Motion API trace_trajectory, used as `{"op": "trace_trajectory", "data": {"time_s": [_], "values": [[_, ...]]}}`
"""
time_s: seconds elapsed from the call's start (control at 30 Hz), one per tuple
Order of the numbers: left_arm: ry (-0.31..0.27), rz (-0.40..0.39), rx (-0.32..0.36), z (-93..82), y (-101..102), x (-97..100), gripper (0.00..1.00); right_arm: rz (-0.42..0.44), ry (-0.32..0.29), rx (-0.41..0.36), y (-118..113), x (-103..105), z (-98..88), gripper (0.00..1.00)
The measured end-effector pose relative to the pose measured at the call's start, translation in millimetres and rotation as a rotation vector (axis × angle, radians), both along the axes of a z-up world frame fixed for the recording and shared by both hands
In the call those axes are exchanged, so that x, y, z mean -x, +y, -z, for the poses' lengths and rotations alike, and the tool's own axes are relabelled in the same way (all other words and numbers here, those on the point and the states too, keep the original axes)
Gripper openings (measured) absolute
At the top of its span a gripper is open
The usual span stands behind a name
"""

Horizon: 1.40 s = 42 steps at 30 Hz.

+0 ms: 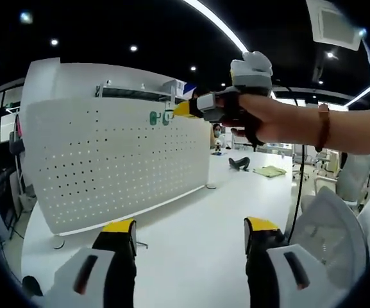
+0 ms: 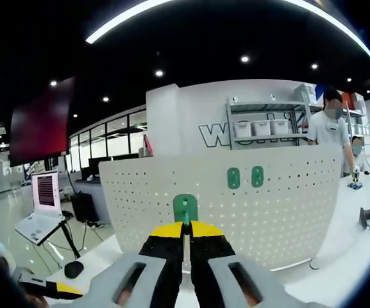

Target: Insert the hook assembly into the mounting plate slot until the hook locks in place.

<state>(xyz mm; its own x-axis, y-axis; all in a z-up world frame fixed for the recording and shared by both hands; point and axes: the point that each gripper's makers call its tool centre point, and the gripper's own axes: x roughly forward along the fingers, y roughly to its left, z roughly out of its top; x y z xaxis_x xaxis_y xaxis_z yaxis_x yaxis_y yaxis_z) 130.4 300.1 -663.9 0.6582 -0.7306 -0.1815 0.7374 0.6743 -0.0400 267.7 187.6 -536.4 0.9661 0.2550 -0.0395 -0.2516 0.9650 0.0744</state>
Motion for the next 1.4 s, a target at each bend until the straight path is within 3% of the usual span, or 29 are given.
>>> {"op": "trace_trajectory", "data": {"time_s": [0.33,0.77,1.4], "values": [[0.006,0.000,0.026,0.7,1,-0.9,0.71,0.025,-0.002,-0.001,-2,-13,-2.5,0.00],[0.013,-0.009,0.010,5.8,3,-2.9,0.71,0.065,-0.017,-0.037,-11,-36,-14.2,0.01],[0.025,-0.023,0.011,10.8,12,-9.7,0.71,0.076,-0.014,-0.012,-6,-63,-15.7,0.01]]}}
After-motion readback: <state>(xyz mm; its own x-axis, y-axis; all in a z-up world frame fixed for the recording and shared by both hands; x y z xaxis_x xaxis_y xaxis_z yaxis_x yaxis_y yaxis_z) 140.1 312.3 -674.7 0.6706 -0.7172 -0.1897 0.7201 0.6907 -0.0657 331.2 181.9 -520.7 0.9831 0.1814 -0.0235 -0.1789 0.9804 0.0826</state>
